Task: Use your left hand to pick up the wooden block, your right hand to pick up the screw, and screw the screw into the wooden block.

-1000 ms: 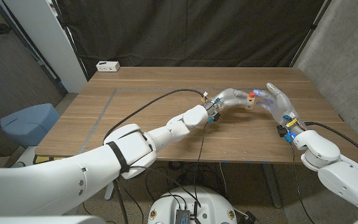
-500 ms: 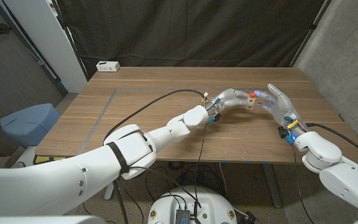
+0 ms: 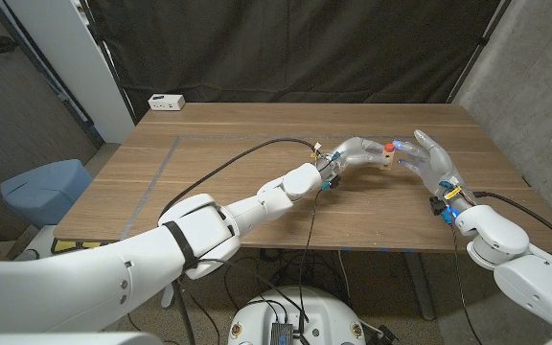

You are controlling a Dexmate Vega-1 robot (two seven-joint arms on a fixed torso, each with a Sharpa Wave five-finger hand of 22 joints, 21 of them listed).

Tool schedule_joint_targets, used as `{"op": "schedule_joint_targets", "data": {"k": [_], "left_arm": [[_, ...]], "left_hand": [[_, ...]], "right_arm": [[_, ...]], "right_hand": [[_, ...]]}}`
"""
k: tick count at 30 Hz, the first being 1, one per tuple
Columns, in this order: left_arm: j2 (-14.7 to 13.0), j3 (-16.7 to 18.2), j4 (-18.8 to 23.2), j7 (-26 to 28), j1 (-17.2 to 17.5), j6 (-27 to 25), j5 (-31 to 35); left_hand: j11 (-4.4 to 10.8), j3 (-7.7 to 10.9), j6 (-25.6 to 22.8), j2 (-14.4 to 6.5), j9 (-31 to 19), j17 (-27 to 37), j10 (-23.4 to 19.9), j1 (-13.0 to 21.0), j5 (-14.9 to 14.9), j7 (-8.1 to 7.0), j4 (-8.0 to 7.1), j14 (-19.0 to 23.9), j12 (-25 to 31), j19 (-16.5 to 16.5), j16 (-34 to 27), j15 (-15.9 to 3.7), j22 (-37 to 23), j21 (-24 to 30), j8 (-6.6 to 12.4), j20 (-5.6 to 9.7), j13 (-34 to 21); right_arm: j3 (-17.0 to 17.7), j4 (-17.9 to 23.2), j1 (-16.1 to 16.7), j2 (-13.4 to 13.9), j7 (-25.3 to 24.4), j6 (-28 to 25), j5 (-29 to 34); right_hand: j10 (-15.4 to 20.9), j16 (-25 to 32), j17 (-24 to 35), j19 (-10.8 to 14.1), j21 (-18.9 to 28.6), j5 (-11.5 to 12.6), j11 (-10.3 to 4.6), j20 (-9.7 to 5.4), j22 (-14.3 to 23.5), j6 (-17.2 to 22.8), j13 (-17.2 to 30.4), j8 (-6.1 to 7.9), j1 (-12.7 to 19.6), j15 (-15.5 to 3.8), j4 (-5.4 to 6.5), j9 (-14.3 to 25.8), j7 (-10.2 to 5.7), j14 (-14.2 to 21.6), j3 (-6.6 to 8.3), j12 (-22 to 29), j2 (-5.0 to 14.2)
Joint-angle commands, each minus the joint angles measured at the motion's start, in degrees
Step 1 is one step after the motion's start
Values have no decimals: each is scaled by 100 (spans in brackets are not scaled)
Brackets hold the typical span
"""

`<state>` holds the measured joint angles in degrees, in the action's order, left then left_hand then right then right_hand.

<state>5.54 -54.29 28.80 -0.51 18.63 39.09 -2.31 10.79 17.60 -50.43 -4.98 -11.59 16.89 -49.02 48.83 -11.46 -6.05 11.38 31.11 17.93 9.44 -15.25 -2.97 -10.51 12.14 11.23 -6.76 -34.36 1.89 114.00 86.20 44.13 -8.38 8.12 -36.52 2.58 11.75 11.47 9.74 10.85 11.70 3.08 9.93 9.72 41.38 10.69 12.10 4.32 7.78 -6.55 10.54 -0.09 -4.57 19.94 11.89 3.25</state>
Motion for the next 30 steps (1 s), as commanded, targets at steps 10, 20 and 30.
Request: {"op": "schedule_joint_targets", "data": {"k": [10,20,30], "left_arm": [[16,37,-57,-39,-9,1,-5],[55,30,-131,-43,-32,4,-24],[110,12,-240,-64,-78,21,-44]], "left_hand": [[38,303,-258,-179,-11,35,-96,-71,-30,-122,-306,30,304,37,22,-413,-33,31,144,-5,-37],[44,304,-249,-175,-12,39,-81,-64,-29,-117,-294,35,305,34,28,-410,-33,29,139,-5,-35],[33,303,-249,-173,-12,38,-87,-74,-29,-123,-297,41,317,39,37,-413,-33,31,138,-3,-40]], "right_arm": [[39,61,51,-56,-13,1,45],[32,20,10,-50,64,-14,-8],[9,-48,-20,-68,185,80,-61]], "right_hand": [[144,66,0,113,56,5,20,15,14,228,-4,84,22,3,-12,31,83,81,34,43,36],[227,73,-4,150,60,6,25,15,13,369,-3,112,31,-2,-16,35,129,129,41,51,41],[323,81,-7,182,59,7,27,13,13,515,-3,139,36,-10,-18,39,165,183,47,62,46]]}}
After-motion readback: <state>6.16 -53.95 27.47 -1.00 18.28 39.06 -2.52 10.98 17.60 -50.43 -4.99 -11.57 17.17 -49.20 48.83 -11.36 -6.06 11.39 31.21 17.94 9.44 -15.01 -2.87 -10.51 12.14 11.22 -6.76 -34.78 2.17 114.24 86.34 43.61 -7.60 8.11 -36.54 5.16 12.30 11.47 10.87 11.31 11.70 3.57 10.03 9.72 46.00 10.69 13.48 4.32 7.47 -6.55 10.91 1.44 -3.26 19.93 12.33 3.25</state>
